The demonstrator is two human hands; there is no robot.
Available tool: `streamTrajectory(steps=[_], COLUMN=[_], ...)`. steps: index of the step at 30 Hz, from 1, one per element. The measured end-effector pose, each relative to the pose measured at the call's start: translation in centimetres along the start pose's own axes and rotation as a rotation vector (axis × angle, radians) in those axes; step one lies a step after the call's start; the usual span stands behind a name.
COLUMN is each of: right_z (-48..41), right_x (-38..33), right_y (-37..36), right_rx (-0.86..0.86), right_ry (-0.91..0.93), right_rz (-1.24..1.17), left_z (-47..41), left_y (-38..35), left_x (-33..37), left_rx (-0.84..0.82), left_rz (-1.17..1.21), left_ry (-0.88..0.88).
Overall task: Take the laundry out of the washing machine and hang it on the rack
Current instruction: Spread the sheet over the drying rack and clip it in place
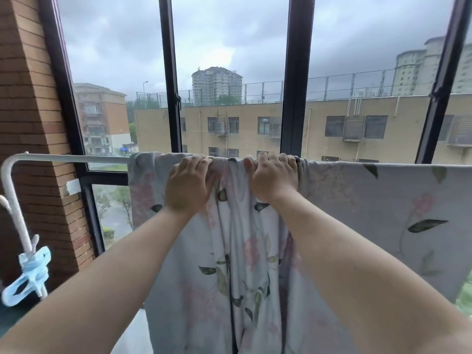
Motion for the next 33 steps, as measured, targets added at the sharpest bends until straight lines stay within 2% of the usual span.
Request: streamTrajectory(steps=[5, 11, 16, 19, 21, 23, 26, 28, 31, 33], right_z=[-0.2, -0.2, -1.1, -1.8, -2.1, -2.1, -1.6, -1.6, -1.6, -1.6], right_x=[-0.7, -0.7, -2.8, -5.9, -7.4, -7.8, -7.6, -7.5, -7.4, -7.2], right_y=[-0.2, 0.8, 1.4, 1.4, 0.9, -0.5, -1.6, -2.0, -2.4, -2.4], right_rx=[0.015, 0.048, -0.007, 0.019, -0.053, -0.096, -0.047, -0.028, -0.031, -0.02], right_ry=[-0.086, -0.097, -0.138, -0.052, 0.005, 0.033, 0.079, 0.091, 0.096, 0.094], right_rz=[-0.024, -0.023, 0.033, -0.147, -0.317, -0.315, -0.215, -0.202, -0.19, -0.184], left_z=[0.0, 0.0, -0.8, -1.5, -2.3, -3.0, -3.6, -4.1, -5.1, -5.2], left_y=[-0.2, 0.2, 0.3, 0.2, 0.4, 0.5, 1.2, 1.3, 0.9, 0.8], left_x=[-0.8, -1.2, -1.9, -2.3, -2.6, -2.8, -3.0, -3.5, -5.8, -8.3], left_rx=[-0.049, 0.019, 0.04, 0.04, 0.038, 0.01, 0.029, 0.034, -0.004, 0.039], left_rz=[0.03, 0.072, 0.18, 0.209, 0.243, 0.263, 0.287, 0.308, 0.433, 0.474], left_ry=[-0.06, -0.098, 0.018, 0.089, 0.11, 0.09, 0.114, 0.234, 0.587, 0.844])
Point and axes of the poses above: each hand's wrist, its own z-axis away from the middle knuckle, its own y-axis out of the back of the hand, x = y × z, the point moved 5 cm from there along -z, towards the middle knuckle, and after that the axes turned 2 degrees about -y, right-handed, at the moved point
